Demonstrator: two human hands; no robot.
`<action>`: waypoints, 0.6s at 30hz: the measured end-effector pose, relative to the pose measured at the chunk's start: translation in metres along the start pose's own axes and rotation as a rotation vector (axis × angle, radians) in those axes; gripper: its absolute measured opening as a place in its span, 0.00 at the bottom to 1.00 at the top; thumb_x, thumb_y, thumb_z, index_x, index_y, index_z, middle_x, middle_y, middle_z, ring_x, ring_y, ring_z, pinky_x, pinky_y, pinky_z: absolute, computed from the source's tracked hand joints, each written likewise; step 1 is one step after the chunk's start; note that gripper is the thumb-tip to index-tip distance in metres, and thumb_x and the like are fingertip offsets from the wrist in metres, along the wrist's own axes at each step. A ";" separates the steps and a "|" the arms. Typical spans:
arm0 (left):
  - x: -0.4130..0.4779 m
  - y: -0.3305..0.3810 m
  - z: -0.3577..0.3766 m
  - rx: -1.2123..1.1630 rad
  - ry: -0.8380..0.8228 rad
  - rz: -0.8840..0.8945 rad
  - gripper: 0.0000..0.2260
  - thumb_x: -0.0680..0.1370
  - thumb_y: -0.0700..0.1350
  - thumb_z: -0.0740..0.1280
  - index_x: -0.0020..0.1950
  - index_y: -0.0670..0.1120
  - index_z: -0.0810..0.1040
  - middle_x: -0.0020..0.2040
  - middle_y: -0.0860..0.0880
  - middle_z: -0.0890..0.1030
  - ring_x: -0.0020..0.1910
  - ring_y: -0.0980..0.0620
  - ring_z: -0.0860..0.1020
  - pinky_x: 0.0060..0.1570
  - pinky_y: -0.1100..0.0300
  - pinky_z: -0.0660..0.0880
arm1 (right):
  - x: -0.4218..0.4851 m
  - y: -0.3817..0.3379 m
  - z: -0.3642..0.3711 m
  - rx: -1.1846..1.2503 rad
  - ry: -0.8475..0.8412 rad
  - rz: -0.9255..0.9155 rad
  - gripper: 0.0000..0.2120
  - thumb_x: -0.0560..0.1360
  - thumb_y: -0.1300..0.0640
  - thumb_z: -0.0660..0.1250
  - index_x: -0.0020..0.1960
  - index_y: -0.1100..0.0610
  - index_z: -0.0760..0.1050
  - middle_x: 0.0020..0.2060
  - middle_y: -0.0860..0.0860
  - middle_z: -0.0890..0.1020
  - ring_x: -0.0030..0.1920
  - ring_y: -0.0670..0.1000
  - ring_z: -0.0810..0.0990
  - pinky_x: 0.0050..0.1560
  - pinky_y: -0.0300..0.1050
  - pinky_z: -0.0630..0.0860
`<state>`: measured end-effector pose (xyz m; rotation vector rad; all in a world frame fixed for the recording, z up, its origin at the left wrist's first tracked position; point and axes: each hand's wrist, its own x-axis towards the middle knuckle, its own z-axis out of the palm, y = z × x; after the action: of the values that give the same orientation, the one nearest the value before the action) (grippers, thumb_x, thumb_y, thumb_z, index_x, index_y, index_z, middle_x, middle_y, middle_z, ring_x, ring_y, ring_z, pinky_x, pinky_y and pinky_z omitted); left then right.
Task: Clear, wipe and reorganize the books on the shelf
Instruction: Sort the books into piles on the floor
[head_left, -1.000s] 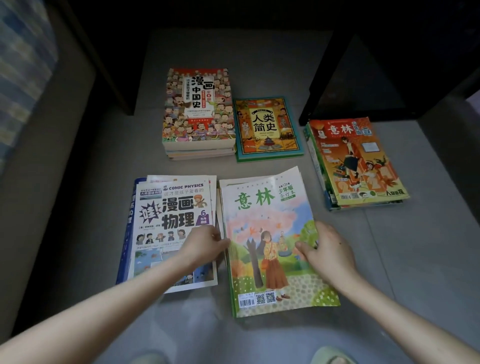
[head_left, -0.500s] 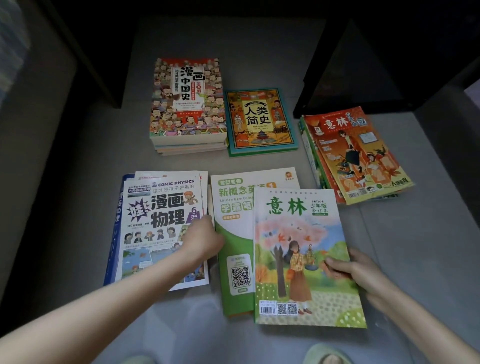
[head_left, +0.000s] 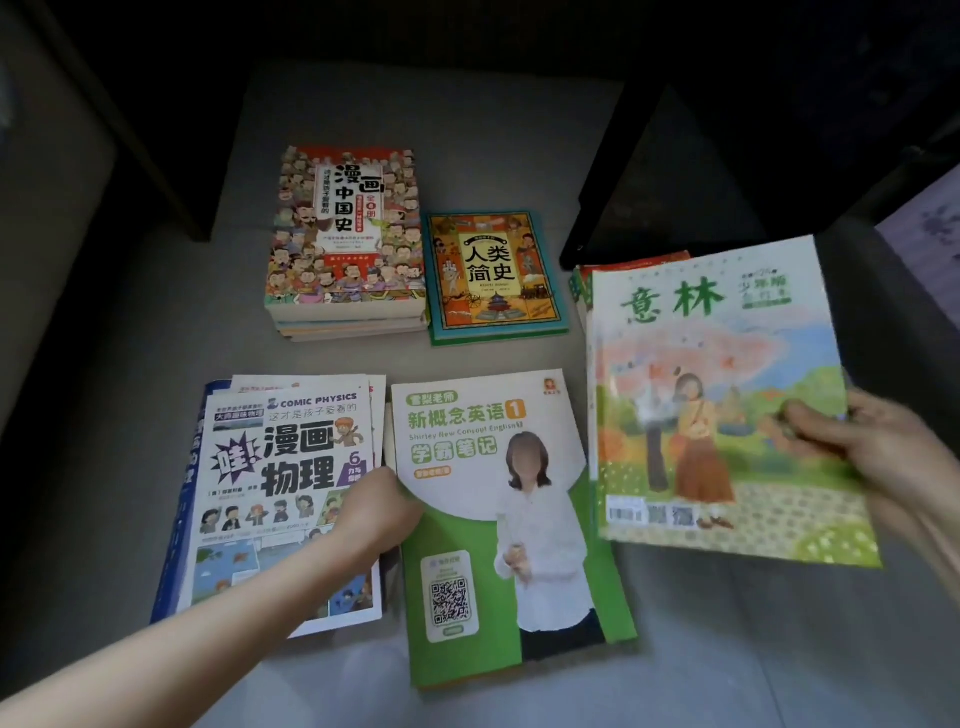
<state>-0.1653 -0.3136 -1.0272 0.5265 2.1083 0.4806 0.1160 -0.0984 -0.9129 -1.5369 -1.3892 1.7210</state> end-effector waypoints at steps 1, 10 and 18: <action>0.001 0.000 0.000 0.005 0.009 0.001 0.09 0.77 0.42 0.62 0.37 0.48 0.72 0.39 0.48 0.77 0.41 0.46 0.77 0.35 0.60 0.71 | 0.017 -0.011 -0.007 -0.019 0.021 0.015 0.26 0.44 0.52 0.81 0.40 0.59 0.81 0.35 0.54 0.85 0.34 0.47 0.84 0.32 0.38 0.80; 0.002 0.001 0.008 -0.059 0.066 -0.039 0.07 0.78 0.45 0.64 0.52 0.45 0.71 0.47 0.47 0.76 0.47 0.48 0.75 0.36 0.59 0.69 | 0.172 -0.011 -0.013 -0.624 0.301 -0.018 0.03 0.73 0.66 0.71 0.42 0.63 0.77 0.40 0.63 0.81 0.36 0.55 0.76 0.43 0.52 0.76; -0.011 0.005 0.011 -0.177 0.080 0.051 0.08 0.79 0.44 0.64 0.56 0.44 0.69 0.49 0.47 0.77 0.48 0.48 0.76 0.45 0.55 0.76 | 0.117 -0.007 0.058 -1.346 0.405 -0.545 0.17 0.76 0.56 0.65 0.62 0.63 0.73 0.49 0.64 0.80 0.46 0.63 0.78 0.42 0.51 0.73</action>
<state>-0.1495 -0.3137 -1.0235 0.4659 2.1067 0.7210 0.0281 -0.0202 -0.9689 -1.6002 -2.5418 -0.0309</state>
